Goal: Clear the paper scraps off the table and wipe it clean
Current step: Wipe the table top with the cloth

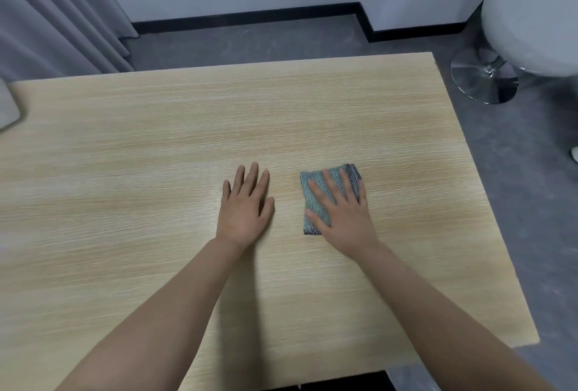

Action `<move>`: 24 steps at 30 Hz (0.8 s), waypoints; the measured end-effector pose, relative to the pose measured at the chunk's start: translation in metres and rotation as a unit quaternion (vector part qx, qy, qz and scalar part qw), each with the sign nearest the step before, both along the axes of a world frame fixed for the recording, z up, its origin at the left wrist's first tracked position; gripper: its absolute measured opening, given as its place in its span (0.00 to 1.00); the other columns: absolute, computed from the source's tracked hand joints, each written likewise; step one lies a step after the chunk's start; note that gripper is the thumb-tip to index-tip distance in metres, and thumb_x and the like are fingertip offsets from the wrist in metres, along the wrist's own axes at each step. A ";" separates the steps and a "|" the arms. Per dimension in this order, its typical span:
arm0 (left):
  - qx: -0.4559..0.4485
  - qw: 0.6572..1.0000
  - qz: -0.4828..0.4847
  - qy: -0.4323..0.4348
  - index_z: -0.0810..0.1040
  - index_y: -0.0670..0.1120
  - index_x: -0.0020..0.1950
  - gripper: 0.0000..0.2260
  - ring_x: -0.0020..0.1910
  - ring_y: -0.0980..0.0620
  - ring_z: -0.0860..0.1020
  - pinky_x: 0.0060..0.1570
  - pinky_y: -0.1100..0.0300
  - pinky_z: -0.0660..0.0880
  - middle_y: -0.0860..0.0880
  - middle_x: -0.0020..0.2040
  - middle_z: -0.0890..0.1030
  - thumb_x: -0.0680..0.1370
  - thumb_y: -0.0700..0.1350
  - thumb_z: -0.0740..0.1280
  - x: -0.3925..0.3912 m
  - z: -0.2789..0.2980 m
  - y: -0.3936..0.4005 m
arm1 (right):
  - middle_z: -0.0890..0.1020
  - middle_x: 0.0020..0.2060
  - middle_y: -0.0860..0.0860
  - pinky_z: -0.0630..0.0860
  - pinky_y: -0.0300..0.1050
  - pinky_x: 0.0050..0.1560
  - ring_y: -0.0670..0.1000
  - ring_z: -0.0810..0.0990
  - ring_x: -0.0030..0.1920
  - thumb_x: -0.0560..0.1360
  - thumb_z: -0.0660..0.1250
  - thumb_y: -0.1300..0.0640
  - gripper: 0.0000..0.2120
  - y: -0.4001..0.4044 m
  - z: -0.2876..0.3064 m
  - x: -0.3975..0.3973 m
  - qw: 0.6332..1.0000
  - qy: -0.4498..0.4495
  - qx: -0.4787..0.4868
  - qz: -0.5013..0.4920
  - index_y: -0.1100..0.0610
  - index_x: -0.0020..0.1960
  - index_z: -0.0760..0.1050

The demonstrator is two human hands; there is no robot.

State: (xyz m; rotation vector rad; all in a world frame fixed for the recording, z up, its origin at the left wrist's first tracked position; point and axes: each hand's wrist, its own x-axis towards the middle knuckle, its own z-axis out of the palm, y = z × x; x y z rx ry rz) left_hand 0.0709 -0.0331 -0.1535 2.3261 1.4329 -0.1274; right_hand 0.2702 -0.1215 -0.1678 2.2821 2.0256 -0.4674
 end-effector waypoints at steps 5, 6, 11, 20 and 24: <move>0.005 1.000 -0.005 0.008 0.49 0.52 0.78 0.33 0.76 0.49 0.39 0.73 0.49 0.40 0.51 0.78 0.44 0.74 0.61 0.36 -0.003 -0.003 -0.010 | 0.36 0.75 0.43 0.31 0.58 0.72 0.50 0.31 0.74 0.76 0.38 0.31 0.30 0.048 0.003 0.034 1.000 0.005 -0.007 -0.030 0.38 0.74 0.36; 0.005 1.000 -0.005 0.009 0.49 0.52 0.78 0.33 0.76 0.49 0.39 0.73 0.49 0.40 0.51 0.78 0.44 0.74 0.61 0.36 -0.003 -0.003 -0.012 | 0.37 0.76 0.44 0.31 0.59 0.72 0.50 0.31 0.74 0.76 0.39 0.31 0.30 0.059 0.003 0.040 0.999 0.009 -0.013 -0.042 0.38 0.75 0.37; 0.000 1.000 0.006 0.006 0.50 0.51 0.78 0.28 0.77 0.48 0.40 0.73 0.48 0.41 0.51 0.78 0.45 0.79 0.59 0.43 -0.003 -0.002 -0.020 | 0.37 0.76 0.44 0.31 0.60 0.71 0.52 0.30 0.74 0.76 0.40 0.32 0.30 0.083 0.004 0.052 0.997 0.015 -0.036 -0.061 0.39 0.75 0.37; 0.000 1.000 -0.008 0.004 0.50 0.51 0.78 0.34 0.76 0.48 0.41 0.73 0.47 0.43 0.50 0.78 0.45 0.73 0.62 0.36 -0.010 -0.003 -0.035 | 0.39 0.76 0.47 0.32 0.61 0.71 0.54 0.32 0.74 0.78 0.38 0.36 0.29 -0.018 -0.002 -0.010 1.000 -0.006 0.009 0.026 0.43 0.76 0.38; -0.003 1.000 -0.010 0.008 0.51 0.50 0.78 0.35 0.76 0.48 0.41 0.73 0.46 0.44 0.50 0.78 0.45 0.73 0.62 0.36 -0.012 -0.002 -0.043 | 0.48 0.77 0.48 0.39 0.61 0.71 0.54 0.40 0.76 0.80 0.42 0.36 0.28 -0.064 -0.007 -0.018 0.997 -0.002 0.029 0.078 0.43 0.77 0.44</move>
